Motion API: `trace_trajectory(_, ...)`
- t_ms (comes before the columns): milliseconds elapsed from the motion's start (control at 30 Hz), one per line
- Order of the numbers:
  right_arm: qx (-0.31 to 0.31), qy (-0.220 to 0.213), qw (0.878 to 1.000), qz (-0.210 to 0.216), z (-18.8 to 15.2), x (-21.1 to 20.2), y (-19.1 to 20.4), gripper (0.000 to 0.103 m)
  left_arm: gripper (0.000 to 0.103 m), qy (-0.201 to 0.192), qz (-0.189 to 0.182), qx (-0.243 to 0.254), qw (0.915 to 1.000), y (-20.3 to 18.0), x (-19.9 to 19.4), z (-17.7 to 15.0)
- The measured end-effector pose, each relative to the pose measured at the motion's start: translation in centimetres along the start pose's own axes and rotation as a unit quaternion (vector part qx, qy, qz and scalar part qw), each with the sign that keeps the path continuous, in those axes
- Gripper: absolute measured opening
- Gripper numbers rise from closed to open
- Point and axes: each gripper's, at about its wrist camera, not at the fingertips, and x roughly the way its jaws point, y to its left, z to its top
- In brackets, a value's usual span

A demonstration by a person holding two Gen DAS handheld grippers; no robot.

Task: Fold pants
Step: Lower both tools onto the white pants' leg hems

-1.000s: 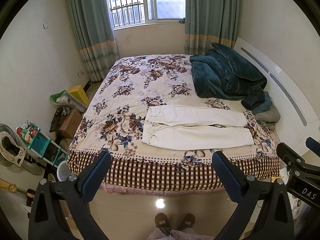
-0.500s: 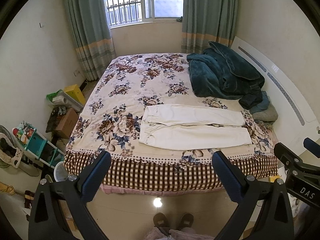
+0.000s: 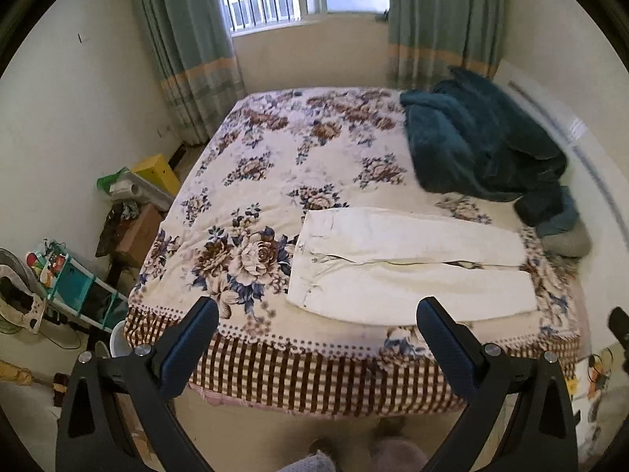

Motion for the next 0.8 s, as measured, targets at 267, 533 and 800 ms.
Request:
trace_trajectory(267,0.039,0.066,0.997,0.003,13.2,22.4,-2.5,0.103,0.103,0.061,0.055,-0.036,0.996,-5.8,14.1,7.5)
trace_trajectory(533,0.099,0.152,0.983,-0.008,21.3,47.3,-5.0,0.103,0.103,0.195,0.052,-0.13,0.9707,-10.3,33.5,12.3)
trace_trajectory(800,0.182,0.237,0.954,-0.034,21.9,69.7,-8.0,0.103,0.103,0.302,0.026,-0.251,0.9195,-12.2,54.1,13.3)
